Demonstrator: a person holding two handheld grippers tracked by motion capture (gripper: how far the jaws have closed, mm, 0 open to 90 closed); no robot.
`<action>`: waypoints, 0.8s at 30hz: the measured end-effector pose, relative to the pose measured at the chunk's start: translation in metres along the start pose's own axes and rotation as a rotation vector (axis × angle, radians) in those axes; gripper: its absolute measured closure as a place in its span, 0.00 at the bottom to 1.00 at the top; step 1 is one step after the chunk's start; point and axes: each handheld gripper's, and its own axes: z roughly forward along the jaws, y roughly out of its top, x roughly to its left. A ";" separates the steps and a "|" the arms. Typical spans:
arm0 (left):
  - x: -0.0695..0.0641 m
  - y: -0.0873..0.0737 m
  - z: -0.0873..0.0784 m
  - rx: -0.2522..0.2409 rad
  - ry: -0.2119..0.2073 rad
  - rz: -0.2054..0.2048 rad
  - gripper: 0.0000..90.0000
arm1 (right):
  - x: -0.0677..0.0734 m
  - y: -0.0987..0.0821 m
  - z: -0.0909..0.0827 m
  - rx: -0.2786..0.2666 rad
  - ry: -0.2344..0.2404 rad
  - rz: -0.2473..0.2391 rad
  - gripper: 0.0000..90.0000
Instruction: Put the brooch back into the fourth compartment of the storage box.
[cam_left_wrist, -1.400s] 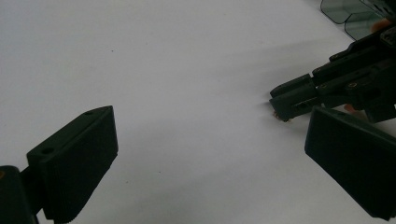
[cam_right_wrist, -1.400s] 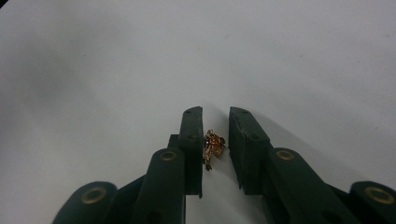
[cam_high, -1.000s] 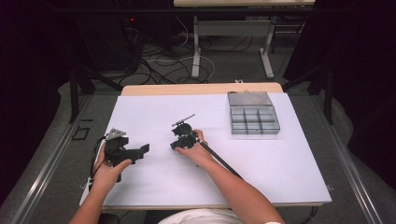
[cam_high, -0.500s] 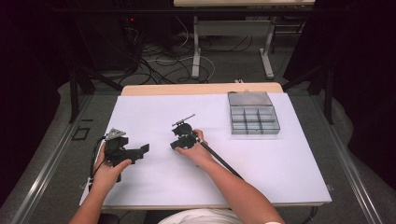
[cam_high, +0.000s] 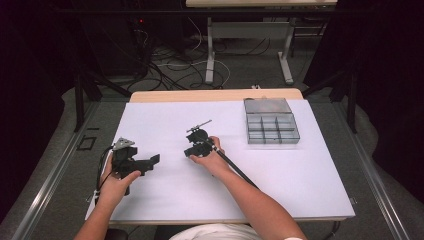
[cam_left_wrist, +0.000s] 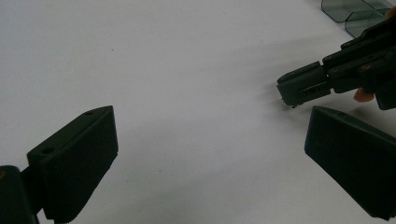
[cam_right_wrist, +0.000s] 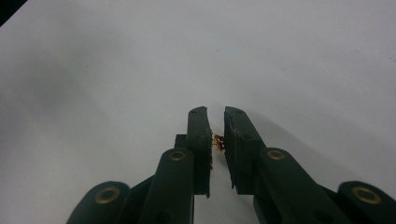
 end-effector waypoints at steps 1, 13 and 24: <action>0.000 0.000 0.000 0.000 0.000 0.000 0.03 | 0.001 -0.002 0.004 -0.090 0.011 0.032 0.90; 0.000 0.000 0.000 0.005 0.004 0.007 0.03 | -0.012 0.002 -0.006 -0.055 -0.018 0.039 0.90; 0.000 0.000 0.000 0.004 0.003 0.007 0.03 | -0.031 0.001 -0.016 -0.076 -0.048 0.072 0.90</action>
